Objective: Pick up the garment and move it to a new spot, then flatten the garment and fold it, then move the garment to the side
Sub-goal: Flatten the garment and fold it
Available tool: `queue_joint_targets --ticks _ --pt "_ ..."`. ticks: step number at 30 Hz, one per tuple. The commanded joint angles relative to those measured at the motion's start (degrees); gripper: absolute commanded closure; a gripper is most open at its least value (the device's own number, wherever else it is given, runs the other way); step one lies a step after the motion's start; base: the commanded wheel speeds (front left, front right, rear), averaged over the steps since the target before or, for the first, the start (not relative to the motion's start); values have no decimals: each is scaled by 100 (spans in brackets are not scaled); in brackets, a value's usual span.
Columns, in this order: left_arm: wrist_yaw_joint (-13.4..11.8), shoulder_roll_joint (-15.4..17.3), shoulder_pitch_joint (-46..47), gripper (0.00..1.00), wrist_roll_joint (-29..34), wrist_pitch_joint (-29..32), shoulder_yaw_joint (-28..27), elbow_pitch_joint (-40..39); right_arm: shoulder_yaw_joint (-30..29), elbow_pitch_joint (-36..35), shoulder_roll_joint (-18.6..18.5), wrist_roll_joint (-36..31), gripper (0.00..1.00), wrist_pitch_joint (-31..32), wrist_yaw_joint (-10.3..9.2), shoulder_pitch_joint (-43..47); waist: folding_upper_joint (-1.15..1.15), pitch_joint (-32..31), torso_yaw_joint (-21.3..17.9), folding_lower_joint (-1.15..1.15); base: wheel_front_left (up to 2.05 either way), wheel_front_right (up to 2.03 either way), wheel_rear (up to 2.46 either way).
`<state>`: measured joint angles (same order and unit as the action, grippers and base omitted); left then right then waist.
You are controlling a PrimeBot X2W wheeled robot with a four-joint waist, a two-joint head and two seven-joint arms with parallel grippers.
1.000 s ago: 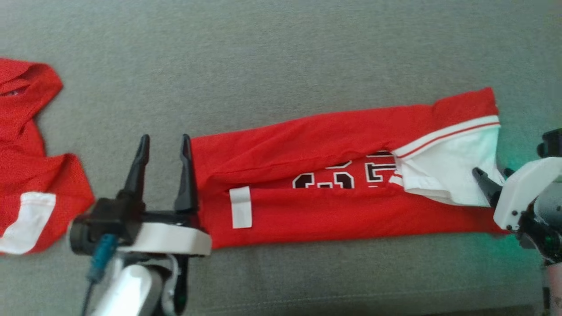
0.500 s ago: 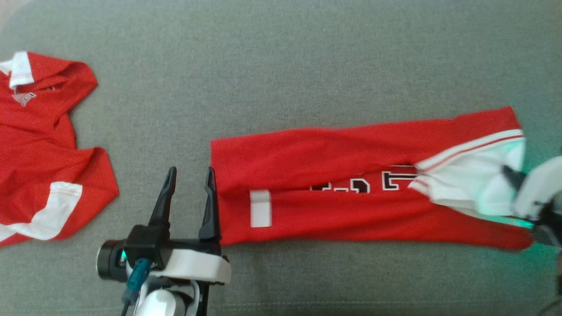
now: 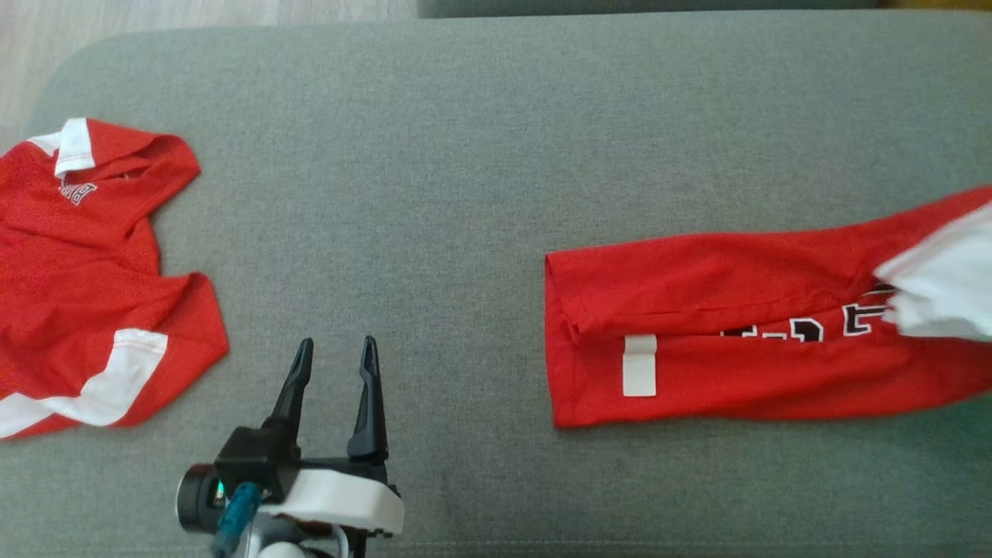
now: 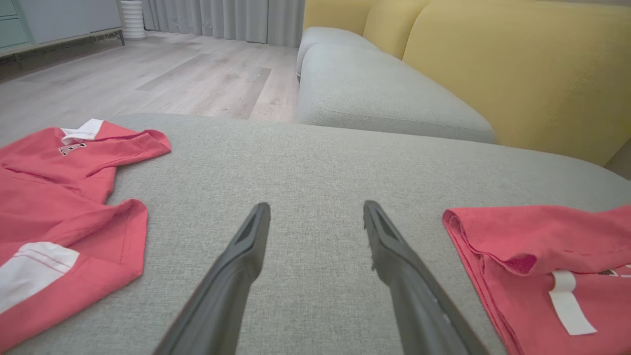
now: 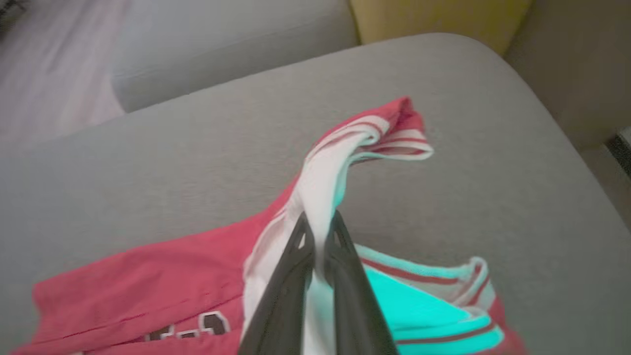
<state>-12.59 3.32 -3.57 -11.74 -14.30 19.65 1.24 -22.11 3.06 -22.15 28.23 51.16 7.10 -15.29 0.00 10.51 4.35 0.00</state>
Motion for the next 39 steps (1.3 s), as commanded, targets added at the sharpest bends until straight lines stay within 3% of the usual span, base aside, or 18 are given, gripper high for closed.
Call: queue_joint_targets --ticks 1,6,11,19,34,35,36,39 --pt "-30 -42 34 0 -90 -70 -136 -168 415 -649 81 154 100 180 39 35 0 -44 -1 0 0 0 0" --pt "-49 -43 105 0 -174 -70 15 -147 1262 -1387 893 231 100 424 39 396 0 -68 55 0 0 0 0" --pt "-57 -44 198 0 -208 -70 136 -83 2111 -1219 1506 40 100 134 39 614 0 -11 107 0 0 0 0" --pt "-50 -44 270 0 -199 -70 210 59 2862 -408 1857 -166 100 -649 39 357 0 0 194 0 0 0 0" --pt "-65 -44 173 0 -241 -70 375 237 3585 683 1926 96 100 -1606 39 -3 0 -206 197 0 0 0 0" --pt "-65 -44 167 0 -244 -70 382 243 3642 727 1926 126 69 -1684 39 -30 0 -215 193 0 0 0 0" --pt "-64 -44 162 0 -250 -70 389 251 3699 762 1926 209 2 -1771 39 -54 0 -224 189 0 0 0 0" --pt "-53 -44 146 0 -254 -70 413 283 3901 804 1927 432 0 -2015 39 -94 0 -263 181 0 0 0 0"
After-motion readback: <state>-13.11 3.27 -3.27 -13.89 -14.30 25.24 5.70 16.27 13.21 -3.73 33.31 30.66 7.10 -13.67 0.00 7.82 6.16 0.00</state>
